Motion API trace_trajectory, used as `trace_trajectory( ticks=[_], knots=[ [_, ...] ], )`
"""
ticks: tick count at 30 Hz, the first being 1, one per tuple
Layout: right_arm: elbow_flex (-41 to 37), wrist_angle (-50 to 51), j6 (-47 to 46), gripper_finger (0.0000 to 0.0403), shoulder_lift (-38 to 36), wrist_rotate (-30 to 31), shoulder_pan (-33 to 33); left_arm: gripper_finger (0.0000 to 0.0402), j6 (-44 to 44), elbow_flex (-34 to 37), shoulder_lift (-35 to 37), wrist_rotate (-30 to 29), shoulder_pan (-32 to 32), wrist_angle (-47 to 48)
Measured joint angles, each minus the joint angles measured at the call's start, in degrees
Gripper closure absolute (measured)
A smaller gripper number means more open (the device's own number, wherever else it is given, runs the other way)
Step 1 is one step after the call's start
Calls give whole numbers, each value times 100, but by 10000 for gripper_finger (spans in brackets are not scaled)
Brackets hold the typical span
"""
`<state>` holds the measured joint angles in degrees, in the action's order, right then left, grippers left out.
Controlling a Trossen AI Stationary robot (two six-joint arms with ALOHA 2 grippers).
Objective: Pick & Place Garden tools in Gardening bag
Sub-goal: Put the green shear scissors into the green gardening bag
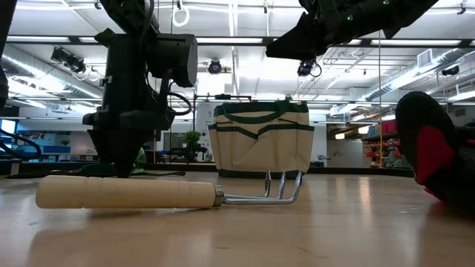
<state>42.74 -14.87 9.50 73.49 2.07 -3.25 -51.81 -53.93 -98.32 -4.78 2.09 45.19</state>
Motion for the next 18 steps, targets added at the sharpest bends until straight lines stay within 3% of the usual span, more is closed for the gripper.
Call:
trace_trajectory(
  ticks=[11, 18],
  knots=[
    [0, 0, 2, 279, 0, 0, 0, 168, 4, 4, -4, 58, -2, -16],
    [0, 0, 2, 279, 0, 0, -2, 218, 2, 4, -7, 77, 0, -72]
  ],
)
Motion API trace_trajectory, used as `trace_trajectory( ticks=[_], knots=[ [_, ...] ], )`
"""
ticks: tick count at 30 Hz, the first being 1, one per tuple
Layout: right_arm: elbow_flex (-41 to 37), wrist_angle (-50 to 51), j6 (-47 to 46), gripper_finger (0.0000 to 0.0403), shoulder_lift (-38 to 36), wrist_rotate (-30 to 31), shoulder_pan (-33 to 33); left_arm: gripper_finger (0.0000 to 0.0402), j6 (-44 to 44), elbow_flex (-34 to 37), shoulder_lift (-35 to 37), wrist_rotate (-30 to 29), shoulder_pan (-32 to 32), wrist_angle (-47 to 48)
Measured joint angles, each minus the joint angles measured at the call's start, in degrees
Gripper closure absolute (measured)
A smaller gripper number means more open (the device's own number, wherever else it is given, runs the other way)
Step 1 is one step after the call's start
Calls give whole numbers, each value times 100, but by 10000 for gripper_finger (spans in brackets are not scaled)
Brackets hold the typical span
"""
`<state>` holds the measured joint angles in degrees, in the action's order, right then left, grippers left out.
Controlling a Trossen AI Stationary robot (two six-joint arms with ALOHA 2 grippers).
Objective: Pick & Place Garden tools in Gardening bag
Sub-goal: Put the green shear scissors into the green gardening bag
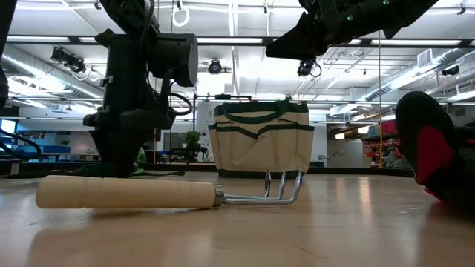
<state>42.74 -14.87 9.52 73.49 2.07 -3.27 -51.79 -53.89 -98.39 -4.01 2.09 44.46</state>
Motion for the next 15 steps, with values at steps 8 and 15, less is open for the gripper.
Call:
trace_trajectory(
  ticks=[8, 15],
  knots=[
    [0, -2, 0, 279, 0, 0, 2, 303, 9, 0, -4, 24, 2, -14],
    [0, -2, 2, 279, 0, 0, 0, 341, 206, -2, -7, -4, 2, 2]
  ],
)
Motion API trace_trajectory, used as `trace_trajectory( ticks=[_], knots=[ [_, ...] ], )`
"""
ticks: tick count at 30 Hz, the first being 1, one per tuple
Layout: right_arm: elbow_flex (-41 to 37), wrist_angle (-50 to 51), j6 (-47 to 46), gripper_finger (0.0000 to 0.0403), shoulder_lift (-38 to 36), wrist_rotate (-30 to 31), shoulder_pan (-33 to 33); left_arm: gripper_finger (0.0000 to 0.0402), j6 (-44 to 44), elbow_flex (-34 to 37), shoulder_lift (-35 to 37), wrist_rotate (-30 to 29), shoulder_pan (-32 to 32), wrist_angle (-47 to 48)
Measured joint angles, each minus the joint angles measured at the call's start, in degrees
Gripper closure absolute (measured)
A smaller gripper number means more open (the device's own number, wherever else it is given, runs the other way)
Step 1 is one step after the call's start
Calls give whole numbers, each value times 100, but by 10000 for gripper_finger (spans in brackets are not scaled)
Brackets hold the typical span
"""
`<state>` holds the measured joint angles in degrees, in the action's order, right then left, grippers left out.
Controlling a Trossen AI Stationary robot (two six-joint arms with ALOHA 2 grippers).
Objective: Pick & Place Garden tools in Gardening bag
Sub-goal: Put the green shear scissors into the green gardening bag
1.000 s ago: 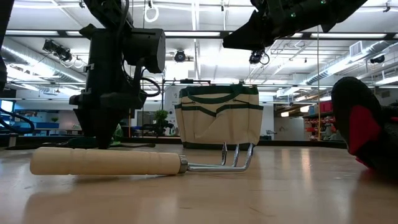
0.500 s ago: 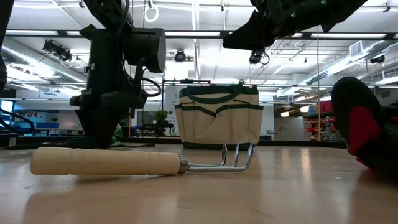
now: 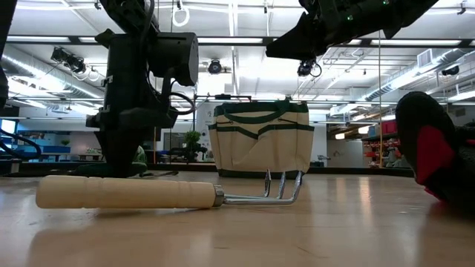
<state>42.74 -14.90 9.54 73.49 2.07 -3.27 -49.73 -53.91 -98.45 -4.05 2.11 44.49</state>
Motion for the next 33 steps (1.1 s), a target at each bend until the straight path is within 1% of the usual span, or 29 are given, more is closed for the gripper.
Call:
trace_trajectory(
  ticks=[6, 10, 12, 15, 22, 33],
  knots=[
    [0, 0, 0, 279, 0, 0, 2, 341, 276, -11, 0, -20, 2, 30],
    [0, -1, 2, 279, 0, 2, 1, 341, 342, -181, -7, -85, -2, 373],
    [0, -2, 2, 279, 0, 2, 1, 341, 398, -350, -7, -210, 23, 589],
    [0, -2, 2, 279, 0, 2, 1, 341, 510, -685, -7, -413, 41, 1145],
    [0, -2, 2, 279, 0, 2, 2, 341, 981, -1619, -4, -996, 39, 1838],
    [0, 0, 2, 279, 2, 2, 1, 341, 1466, -3042, 4, -2211, 31, 2794]
  ],
)
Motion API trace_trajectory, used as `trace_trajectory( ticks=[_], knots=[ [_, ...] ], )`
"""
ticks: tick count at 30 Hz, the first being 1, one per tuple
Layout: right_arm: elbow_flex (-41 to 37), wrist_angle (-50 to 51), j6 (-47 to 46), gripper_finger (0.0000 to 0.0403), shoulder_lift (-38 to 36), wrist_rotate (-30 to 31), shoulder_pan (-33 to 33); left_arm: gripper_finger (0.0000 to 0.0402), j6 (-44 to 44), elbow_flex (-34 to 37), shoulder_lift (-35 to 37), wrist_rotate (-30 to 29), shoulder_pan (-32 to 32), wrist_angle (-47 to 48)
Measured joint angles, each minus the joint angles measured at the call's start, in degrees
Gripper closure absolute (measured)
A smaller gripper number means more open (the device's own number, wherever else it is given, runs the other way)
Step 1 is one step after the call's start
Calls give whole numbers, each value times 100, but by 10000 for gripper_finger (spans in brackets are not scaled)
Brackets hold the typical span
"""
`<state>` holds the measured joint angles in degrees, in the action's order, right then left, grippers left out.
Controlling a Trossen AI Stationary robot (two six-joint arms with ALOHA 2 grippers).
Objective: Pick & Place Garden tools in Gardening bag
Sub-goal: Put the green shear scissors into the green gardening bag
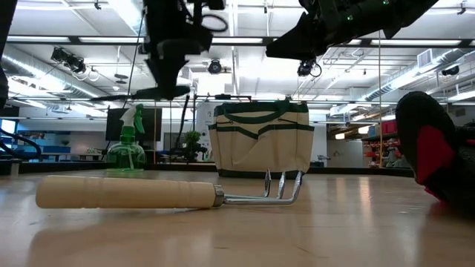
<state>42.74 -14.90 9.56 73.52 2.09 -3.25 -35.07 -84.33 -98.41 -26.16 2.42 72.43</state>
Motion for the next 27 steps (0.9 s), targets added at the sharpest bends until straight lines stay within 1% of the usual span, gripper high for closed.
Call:
trace_trajectory(
  ticks=[5, 12, 19, 27],
  knots=[
    [0, 0, 0, 279, 0, 0, -1, 341, 497, -450, 4, -376, -23, -256],
    [0, 0, -2, 279, 0, -2, -1, 341, 1486, -640, 4, -428, -289, -1160],
    [0, 2, -96, 279, 0, -4, -1, 341, 2063, -640, 4, -237, -574, -1811],
    [0, 4, -98, 279, 0, -4, -1, 341, 2788, -640, 5, 219, -863, -2699]
  ],
)
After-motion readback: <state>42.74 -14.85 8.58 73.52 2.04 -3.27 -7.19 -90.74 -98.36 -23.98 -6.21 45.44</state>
